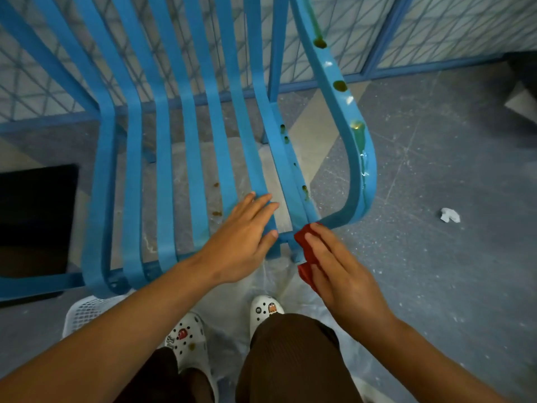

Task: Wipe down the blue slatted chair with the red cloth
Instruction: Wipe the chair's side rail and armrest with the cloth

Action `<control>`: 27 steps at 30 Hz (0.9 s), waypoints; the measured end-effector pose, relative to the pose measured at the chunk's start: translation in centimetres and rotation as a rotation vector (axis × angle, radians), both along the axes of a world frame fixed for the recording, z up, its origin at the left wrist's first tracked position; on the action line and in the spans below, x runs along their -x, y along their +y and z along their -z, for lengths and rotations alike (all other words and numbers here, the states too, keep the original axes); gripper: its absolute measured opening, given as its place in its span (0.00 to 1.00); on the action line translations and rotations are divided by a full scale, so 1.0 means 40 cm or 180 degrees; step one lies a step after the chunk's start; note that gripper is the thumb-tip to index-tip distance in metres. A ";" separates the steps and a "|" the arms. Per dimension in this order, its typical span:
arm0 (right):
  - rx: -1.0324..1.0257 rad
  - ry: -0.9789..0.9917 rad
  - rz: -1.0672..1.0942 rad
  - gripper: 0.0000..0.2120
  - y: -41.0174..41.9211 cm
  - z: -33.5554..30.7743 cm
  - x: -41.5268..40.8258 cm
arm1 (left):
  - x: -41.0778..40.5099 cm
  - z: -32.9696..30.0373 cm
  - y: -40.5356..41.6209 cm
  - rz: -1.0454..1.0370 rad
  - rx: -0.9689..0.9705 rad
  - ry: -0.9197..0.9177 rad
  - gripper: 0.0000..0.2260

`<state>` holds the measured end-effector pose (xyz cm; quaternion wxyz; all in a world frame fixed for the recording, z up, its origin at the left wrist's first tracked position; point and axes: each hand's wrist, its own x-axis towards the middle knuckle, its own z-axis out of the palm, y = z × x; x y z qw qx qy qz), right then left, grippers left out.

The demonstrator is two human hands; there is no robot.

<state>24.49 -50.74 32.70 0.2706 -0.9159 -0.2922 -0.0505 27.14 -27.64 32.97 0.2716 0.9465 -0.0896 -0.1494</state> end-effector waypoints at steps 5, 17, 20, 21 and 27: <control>-0.0664 -0.0442 0.0203 0.18 -0.056 -0.154 0.006 | -0.020 -0.066 -0.078 -0.0293 0.0770 -0.0265 0.23; -0.0725 -0.1061 0.0239 0.17 -0.050 -0.079 -0.140 | -0.074 -0.196 -0.186 -0.0603 0.2293 -0.0251 0.19; -0.0722 -0.1146 0.0173 0.19 -0.062 -0.036 -0.135 | -0.089 -0.183 -0.176 -0.0644 0.2121 -0.0102 0.22; -0.0750 -0.1156 0.0160 0.20 -0.066 -0.031 -0.133 | -0.093 -0.180 -0.177 -0.0606 0.2112 -0.0068 0.21; -0.0882 -0.1102 0.0159 0.23 -0.083 0.023 -0.110 | -0.103 -0.178 -0.188 -0.0448 0.2409 0.0079 0.14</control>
